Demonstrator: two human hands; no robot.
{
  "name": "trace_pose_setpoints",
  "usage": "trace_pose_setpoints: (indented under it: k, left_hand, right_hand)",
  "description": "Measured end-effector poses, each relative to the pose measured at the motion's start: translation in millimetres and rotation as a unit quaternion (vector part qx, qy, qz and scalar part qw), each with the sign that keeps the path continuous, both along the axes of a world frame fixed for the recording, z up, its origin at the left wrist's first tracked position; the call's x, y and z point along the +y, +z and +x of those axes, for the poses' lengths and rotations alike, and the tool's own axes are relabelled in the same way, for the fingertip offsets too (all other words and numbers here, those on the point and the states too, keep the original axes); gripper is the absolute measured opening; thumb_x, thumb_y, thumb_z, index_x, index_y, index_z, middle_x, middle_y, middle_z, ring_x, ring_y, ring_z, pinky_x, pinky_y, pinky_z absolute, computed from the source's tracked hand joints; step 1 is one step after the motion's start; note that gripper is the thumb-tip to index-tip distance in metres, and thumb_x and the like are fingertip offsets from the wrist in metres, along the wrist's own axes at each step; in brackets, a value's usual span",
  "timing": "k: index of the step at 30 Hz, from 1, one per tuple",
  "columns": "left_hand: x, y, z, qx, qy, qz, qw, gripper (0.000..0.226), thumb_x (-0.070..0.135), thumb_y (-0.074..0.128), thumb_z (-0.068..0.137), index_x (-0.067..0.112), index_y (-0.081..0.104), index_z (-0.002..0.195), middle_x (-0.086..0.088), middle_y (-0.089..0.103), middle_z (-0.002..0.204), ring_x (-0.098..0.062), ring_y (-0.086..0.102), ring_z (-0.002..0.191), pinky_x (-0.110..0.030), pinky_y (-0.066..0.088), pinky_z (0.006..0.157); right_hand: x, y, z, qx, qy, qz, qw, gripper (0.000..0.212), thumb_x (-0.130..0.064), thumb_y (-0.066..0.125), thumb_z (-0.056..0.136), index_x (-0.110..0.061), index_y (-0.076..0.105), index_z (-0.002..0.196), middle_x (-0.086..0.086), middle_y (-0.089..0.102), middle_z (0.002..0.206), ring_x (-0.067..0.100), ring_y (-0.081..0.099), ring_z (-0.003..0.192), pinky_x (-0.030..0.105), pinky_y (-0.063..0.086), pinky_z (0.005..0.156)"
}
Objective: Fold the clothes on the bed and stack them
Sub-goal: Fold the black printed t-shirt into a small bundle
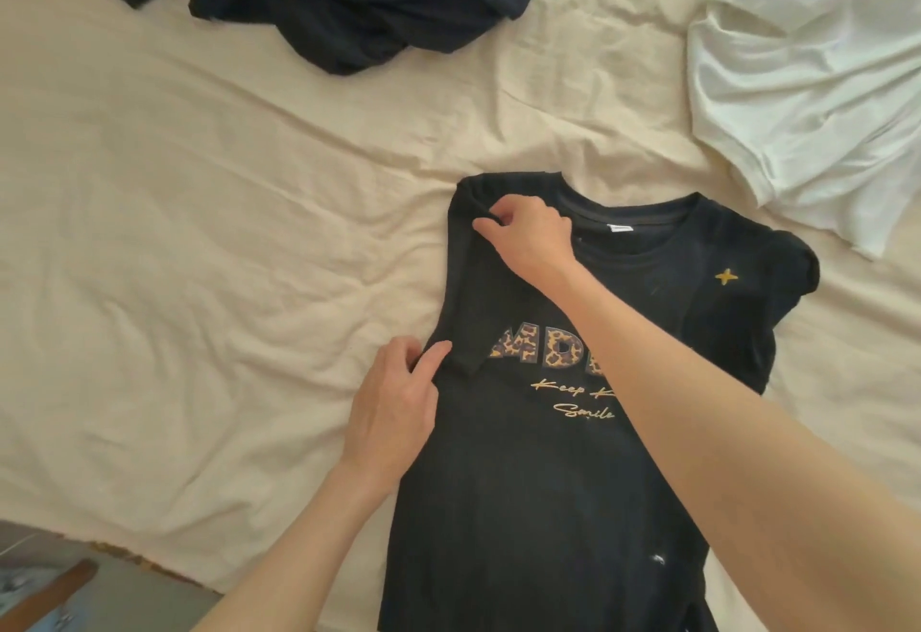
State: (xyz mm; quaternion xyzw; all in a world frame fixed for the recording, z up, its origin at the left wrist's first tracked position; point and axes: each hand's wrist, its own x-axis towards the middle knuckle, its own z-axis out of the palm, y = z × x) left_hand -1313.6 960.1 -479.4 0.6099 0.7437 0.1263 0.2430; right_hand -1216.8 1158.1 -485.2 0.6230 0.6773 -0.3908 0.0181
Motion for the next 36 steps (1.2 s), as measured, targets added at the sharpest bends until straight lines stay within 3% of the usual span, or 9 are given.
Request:
trace_pose_setpoints:
  k: [5, 10, 13, 16, 21, 25, 28, 32, 36]
  left_hand:
    - [1, 10, 0, 0.056, -0.022, 0.02, 0.998, 0.043, 0.005, 0.051, 0.075, 0.009, 0.066, 0.116, -0.019, 0.058, 0.116, -0.037, 0.057, 0.103, -0.047, 0.05, 0.081]
    - [17, 18, 41, 0.085, -0.125, -0.02, 0.988, 0.047, 0.02, 0.06, 0.084, 0.017, 0.056, 0.13, -0.013, 0.042, 0.144, -0.035, 0.037, 0.134, -0.057, 0.034, 0.105]
    - [28, 15, 80, 0.095, -0.19, -0.087, 0.973, 0.054, 0.032, 0.057, 0.088, 0.025, 0.043, 0.14, -0.01, 0.027, 0.154, -0.033, 0.02, 0.142, -0.057, 0.017, 0.111]
    - [33, 1, 113, 0.113, -0.218, -0.14, 0.959, 0.056, 0.04, 0.031, 0.098, 0.033, 0.01, 0.149, -0.004, -0.008, 0.159, -0.028, -0.013, 0.145, -0.055, -0.008, 0.112]
    - [40, -2, 132, 0.13, -0.199, -0.175, 0.956, 0.055, 0.038, 0.029, 0.1, 0.035, 0.007, 0.149, -0.001, -0.008, 0.159, -0.025, -0.013, 0.145, -0.059, -0.001, 0.112]
    - [47, 3, 130, 0.117, -0.18, -0.19, 0.958, 0.053, 0.034, 0.036, 0.099, 0.038, 0.015, 0.148, 0.003, -0.002, 0.159, -0.02, -0.01, 0.146, -0.057, 0.002, 0.113]
    - [50, 6, 138, 0.116, -0.156, -0.191, 0.962, 0.052, 0.029, 0.041, 0.098, 0.035, 0.024, 0.146, 0.002, 0.004, 0.159, -0.021, -0.006, 0.146, -0.058, 0.003, 0.113]
    - [57, 11, 163, 0.135, -0.116, -0.182, 0.967, 0.05, 0.026, 0.046, 0.095, 0.024, 0.03, 0.142, -0.004, 0.008, 0.158, -0.025, -0.001, 0.146, -0.057, 0.006, 0.113]
    - [73, 13, 186, 0.121, -0.173, -0.107, 0.972, 0.059, 0.023, 0.047, 0.095, 0.023, 0.022, 0.148, -0.004, 0.003, 0.159, -0.025, -0.001, 0.146, -0.056, 0.006, 0.113]
  right_hand:
    - [-38, 21, 46, 0.108, -0.101, 0.101, 0.984, 0.018, -0.02, 0.051, 0.094, -0.015, 0.064, 0.106, -0.01, 0.056, 0.097, 0.016, 0.057, 0.098, 0.041, 0.043, 0.095]
    - [-100, 36, 154, 0.015, -0.299, 0.207, 0.931, 0.018, -0.007, 0.051, 0.092, -0.008, 0.063, 0.106, 0.0, 0.056, 0.1, 0.022, 0.054, 0.098, 0.035, 0.044, 0.087]
    - [-119, 32, 204, -0.025, -0.465, 0.139, 0.874, 0.017, -0.015, 0.049, 0.094, -0.011, 0.057, 0.109, 0.003, 0.055, 0.104, 0.019, 0.051, 0.096, 0.032, 0.042, 0.086]
    - [-108, 26, 232, 0.114, -0.6, -0.063, 0.789, 0.014, -0.024, 0.049, 0.095, -0.013, 0.058, 0.093, 0.009, 0.055, 0.089, 0.024, 0.047, 0.084, 0.032, 0.042, 0.069]
    - [-68, 39, 244, 0.339, -0.589, -0.272, 0.682, 0.023, -0.026, 0.051, 0.097, -0.012, 0.065, 0.107, 0.002, 0.071, 0.095, 0.015, 0.069, 0.079, 0.025, 0.054, 0.062]
    - [-66, 42, 258, 0.364, -0.673, -0.117, 0.633, 0.007, -0.005, 0.06, 0.089, -0.011, 0.063, 0.089, 0.002, 0.068, 0.082, 0.012, 0.066, 0.068, 0.021, 0.052, 0.054]
    - [-97, 44, 276, 0.277, -0.668, 0.027, 0.69, 0.011, -0.008, 0.064, 0.087, -0.016, 0.057, 0.087, -0.002, 0.062, 0.086, 0.013, 0.061, 0.08, 0.017, 0.05, 0.063]
    - [-122, 36, 291, 0.377, -0.706, -0.109, 0.589, 0.018, -0.014, 0.059, 0.093, -0.005, 0.052, 0.108, 0.01, 0.061, 0.102, 0.023, 0.062, 0.096, 0.037, 0.051, 0.091]
    - [-96, 41, 300, 0.455, -0.689, -0.174, 0.537, 0.013, -0.02, 0.057, 0.093, -0.01, 0.064, 0.099, 0.002, 0.069, 0.098, 0.017, 0.066, 0.086, 0.023, 0.053, 0.069]
